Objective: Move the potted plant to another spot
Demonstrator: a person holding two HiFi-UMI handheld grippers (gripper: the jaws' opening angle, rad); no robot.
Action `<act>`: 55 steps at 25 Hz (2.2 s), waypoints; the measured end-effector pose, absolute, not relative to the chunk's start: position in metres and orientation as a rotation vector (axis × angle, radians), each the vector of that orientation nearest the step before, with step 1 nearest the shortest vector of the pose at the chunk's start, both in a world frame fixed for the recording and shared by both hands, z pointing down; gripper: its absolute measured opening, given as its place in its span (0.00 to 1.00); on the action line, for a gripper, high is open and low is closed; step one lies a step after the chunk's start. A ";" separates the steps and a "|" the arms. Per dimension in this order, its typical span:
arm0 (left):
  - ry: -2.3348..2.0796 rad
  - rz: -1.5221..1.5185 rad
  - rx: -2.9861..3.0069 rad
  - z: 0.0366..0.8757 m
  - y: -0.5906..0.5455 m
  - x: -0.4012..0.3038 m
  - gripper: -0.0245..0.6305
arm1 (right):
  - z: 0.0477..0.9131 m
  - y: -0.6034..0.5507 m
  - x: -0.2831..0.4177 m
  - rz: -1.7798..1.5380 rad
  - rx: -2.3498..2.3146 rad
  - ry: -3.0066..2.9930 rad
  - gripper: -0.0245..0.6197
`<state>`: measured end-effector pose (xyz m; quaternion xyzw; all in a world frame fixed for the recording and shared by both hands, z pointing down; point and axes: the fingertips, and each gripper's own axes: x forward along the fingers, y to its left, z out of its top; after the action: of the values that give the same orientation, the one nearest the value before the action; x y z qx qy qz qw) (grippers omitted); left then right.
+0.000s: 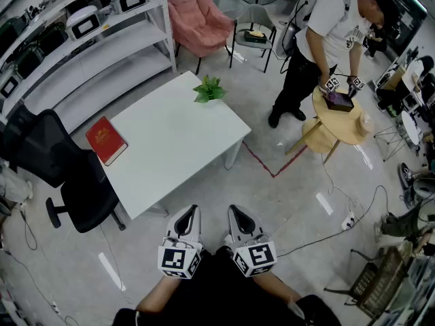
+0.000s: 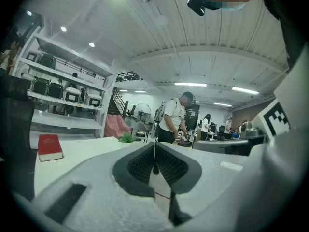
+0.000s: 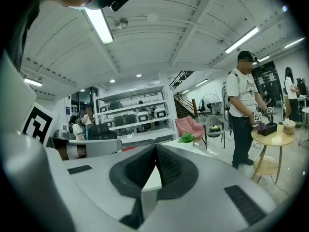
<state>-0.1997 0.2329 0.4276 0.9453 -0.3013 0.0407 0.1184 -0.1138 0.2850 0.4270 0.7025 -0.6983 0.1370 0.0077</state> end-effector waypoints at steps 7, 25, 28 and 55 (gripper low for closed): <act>-0.883 0.124 2.761 0.427 0.237 -0.199 0.07 | 0.426 0.289 -0.113 0.426 2.198 -2.194 0.06; -0.924 0.144 2.754 0.428 0.256 -0.171 0.07 | 0.421 0.309 -0.086 0.418 2.193 -2.264 0.06; -0.930 0.154 2.760 0.428 0.262 -0.161 0.07 | 0.422 0.314 -0.076 0.423 2.185 -2.269 0.06; -1.012 0.157 2.718 0.446 0.251 -0.107 0.07 | 0.446 0.300 -0.017 0.459 2.096 -2.309 0.06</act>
<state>-0.1073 0.2514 0.4463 0.9293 -0.3459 0.0537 0.1182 -0.0165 0.3002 0.4464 0.6649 -0.7326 0.1455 -0.0051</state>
